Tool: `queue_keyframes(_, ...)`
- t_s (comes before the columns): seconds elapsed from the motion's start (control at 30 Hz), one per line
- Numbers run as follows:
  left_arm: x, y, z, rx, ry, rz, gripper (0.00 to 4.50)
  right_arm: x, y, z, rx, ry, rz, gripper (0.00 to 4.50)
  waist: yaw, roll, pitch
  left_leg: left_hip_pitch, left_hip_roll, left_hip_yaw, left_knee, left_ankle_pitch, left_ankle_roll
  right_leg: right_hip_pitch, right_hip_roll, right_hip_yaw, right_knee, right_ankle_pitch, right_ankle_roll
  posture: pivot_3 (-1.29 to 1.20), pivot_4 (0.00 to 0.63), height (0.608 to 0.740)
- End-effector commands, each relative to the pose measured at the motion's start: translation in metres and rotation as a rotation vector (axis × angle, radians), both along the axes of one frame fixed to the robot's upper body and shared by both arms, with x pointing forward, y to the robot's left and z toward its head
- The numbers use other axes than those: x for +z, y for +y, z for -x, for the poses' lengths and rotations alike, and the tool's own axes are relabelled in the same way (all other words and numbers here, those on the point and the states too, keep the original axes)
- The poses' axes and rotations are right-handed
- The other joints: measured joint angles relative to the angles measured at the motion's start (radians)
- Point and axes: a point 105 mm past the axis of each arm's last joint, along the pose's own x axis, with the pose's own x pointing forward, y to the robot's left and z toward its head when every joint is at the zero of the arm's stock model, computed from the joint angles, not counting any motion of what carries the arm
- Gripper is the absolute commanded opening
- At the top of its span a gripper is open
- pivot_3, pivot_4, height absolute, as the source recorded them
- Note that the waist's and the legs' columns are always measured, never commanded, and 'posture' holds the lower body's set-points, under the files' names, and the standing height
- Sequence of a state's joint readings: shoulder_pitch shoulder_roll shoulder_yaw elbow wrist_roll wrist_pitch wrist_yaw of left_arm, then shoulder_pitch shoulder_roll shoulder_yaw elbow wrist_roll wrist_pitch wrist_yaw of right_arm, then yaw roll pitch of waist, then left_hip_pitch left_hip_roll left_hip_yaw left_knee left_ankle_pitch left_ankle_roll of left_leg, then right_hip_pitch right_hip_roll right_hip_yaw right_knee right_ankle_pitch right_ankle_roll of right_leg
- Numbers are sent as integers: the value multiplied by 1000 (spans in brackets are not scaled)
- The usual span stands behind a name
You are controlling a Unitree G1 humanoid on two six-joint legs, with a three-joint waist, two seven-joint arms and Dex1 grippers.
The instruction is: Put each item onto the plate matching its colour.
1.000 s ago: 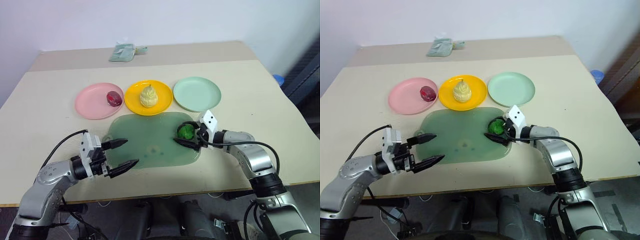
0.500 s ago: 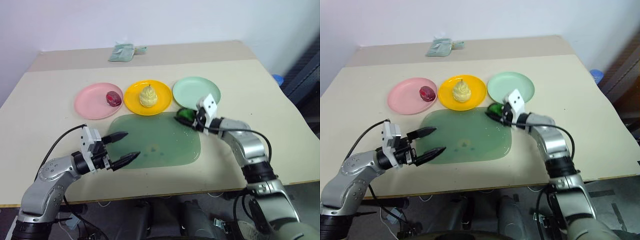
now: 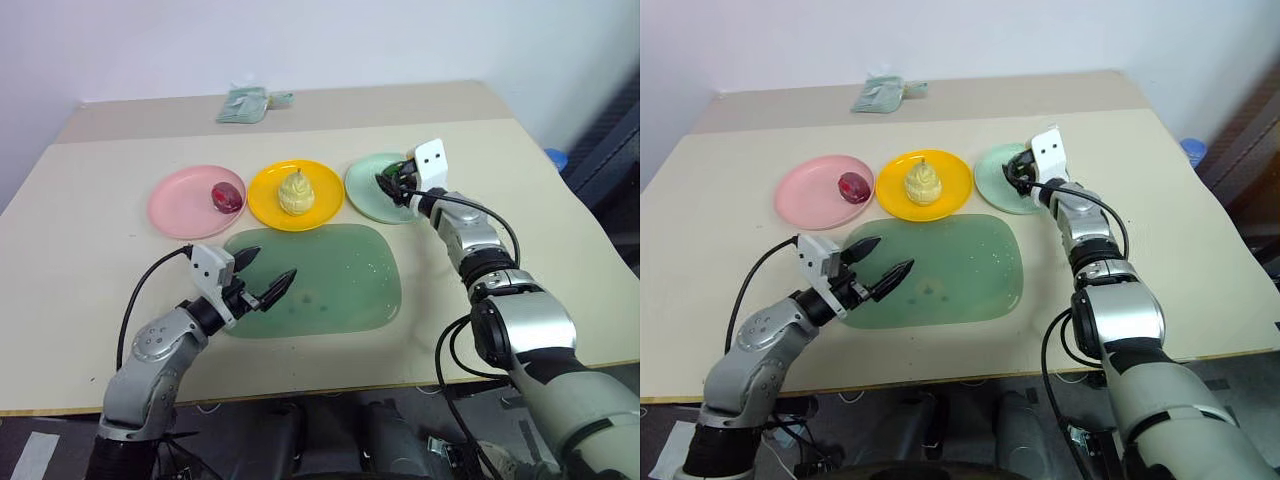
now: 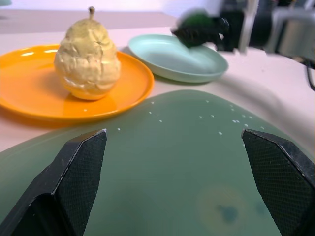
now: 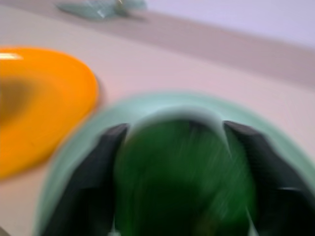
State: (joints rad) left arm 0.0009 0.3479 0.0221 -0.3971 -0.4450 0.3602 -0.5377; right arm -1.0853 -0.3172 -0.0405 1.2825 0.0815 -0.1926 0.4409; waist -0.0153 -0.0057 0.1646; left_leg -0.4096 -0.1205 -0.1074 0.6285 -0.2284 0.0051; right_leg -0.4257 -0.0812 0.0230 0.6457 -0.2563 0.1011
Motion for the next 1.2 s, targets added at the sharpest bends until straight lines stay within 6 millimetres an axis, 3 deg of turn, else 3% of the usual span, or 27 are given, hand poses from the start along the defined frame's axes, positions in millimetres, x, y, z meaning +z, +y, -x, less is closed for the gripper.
queue_keyframes(0.03,12,-8,5,-2,-63,4,4500,31,8,-7,-12,-96,-4,4454,-1,0,0,0,0,0,0,0,0,0,0,0,0,0,0,0,150,740)
queue_keyframes(0.37,8,3,8,-15,-62,-22,4500,62,2,7,132,-254,-54,4454,3,0,0,0,0,0,0,0,0,0,0,0,0,0,0,0,150,740)
queue_keyframes(0.5,9,16,4,-4,-86,-64,4500,63,-1,40,251,-304,-67,4454,8,0,0,0,0,-1,1,-2,3,1,0,-1,0,0,0,0,150,740)
queue_keyframes(0.6,11,31,2,3,-116,-75,4500,52,-6,82,297,-287,-38,4454,8,1,0,0,0,-1,1,-3,4,0,0,0,0,0,0,0,150,740)
queue_keyframes(0.77,12,48,1,26,-131,-109,4500,39,-16,125,278,-206,-44,4454,2,2,0,0,0,0,0,-3,5,-1,0,1,1,0,0,0,150,740)
queue_keyframes(0.87,14,66,11,49,-116,-124,4500,13,-41,159,190,-113,-18,4454,13,1,-1,0,1,-1,0,-3,5,0,0,0,1,0,0,0,150,740)
queue_keyframes(1.03,9,77,25,46,-57,-152,4500,-3,-62,185,114,-44,-7,4454,28,1,-1,0,1,0,2,-4,7,1,-1,1,-1,0,0,0,150,740)
queue_keyframes(1.2,6,81,31,34,-17,-166,4500,-11,-76,193,60,-19,-2,4454,29,1,-1,1,1,0,2,-4,7,4,-1,0,-1,-1,-1,0,150,740)
